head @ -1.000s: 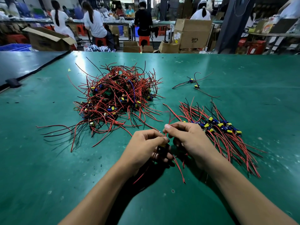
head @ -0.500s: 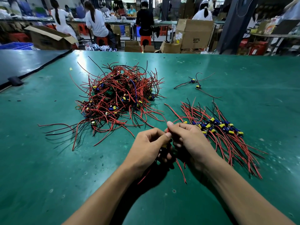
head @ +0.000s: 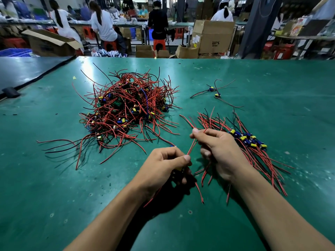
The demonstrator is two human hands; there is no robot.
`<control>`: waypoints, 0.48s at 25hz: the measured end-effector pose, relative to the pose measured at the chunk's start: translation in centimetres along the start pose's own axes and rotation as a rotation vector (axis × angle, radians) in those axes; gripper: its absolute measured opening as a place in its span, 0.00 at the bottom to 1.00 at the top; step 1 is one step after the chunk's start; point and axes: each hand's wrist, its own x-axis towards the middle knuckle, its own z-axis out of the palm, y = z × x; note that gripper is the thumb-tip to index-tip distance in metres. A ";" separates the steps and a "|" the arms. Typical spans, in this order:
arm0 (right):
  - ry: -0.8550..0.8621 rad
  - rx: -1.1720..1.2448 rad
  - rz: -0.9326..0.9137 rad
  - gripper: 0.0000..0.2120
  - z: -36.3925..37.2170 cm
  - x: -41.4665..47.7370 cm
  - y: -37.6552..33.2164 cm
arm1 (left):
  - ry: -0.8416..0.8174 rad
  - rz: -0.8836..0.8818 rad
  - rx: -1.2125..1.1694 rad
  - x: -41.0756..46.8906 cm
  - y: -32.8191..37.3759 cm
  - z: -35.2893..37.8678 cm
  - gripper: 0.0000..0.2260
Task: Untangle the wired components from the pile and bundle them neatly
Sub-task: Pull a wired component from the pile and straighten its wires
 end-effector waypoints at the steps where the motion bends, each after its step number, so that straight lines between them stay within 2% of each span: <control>1: 0.002 0.084 0.033 0.10 -0.1 0.1 -0.1 | -0.016 -0.012 -0.019 0.0 0.0 0.0 0.09; 7: -0.148 0.473 0.298 0.10 0.6 0.1 -0.3 | 0.001 -0.027 -0.086 0.0 0.1 0.1 0.04; 9: -0.152 0.441 0.264 0.10 0.6 0.1 -0.3 | 0.034 -0.020 -0.100 0.0 0.1 0.2 0.05; 12: -0.220 0.225 0.164 0.15 0.6 -0.4 0.1 | 0.093 -0.009 -0.112 0.1 0.2 0.3 0.07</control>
